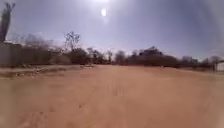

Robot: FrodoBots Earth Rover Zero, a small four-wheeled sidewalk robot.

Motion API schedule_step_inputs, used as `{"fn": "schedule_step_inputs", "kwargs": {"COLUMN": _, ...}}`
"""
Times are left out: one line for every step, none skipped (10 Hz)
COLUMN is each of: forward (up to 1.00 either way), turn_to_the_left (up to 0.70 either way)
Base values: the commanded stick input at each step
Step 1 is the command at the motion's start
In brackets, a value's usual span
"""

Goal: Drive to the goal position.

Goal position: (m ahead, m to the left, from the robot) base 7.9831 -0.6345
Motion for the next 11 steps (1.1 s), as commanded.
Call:
{"fn": "schedule_step_inputs", "kwargs": {"forward": 0.85, "turn_to_the_left": 0.00}}
{"fn": "schedule_step_inputs", "kwargs": {"forward": 0.85, "turn_to_the_left": 0.00}}
{"fn": "schedule_step_inputs", "kwargs": {"forward": 0.85, "turn_to_the_left": 0.00}}
{"fn": "schedule_step_inputs", "kwargs": {"forward": 0.85, "turn_to_the_left": 0.08}}
{"fn": "schedule_step_inputs", "kwargs": {"forward": 0.85, "turn_to_the_left": 0.24}}
{"fn": "schedule_step_inputs", "kwargs": {"forward": 0.85, "turn_to_the_left": 0.29}}
{"fn": "schedule_step_inputs", "kwargs": {"forward": 0.85, "turn_to_the_left": 0.16}}
{"fn": "schedule_step_inputs", "kwargs": {"forward": 0.85, "turn_to_the_left": 0.00}}
{"fn": "schedule_step_inputs", "kwargs": {"forward": 0.85, "turn_to_the_left": 0.00}}
{"fn": "schedule_step_inputs", "kwargs": {"forward": 0.85, "turn_to_the_left": 0.00}}
{"fn": "schedule_step_inputs", "kwargs": {"forward": 0.85, "turn_to_the_left": 0.00}}
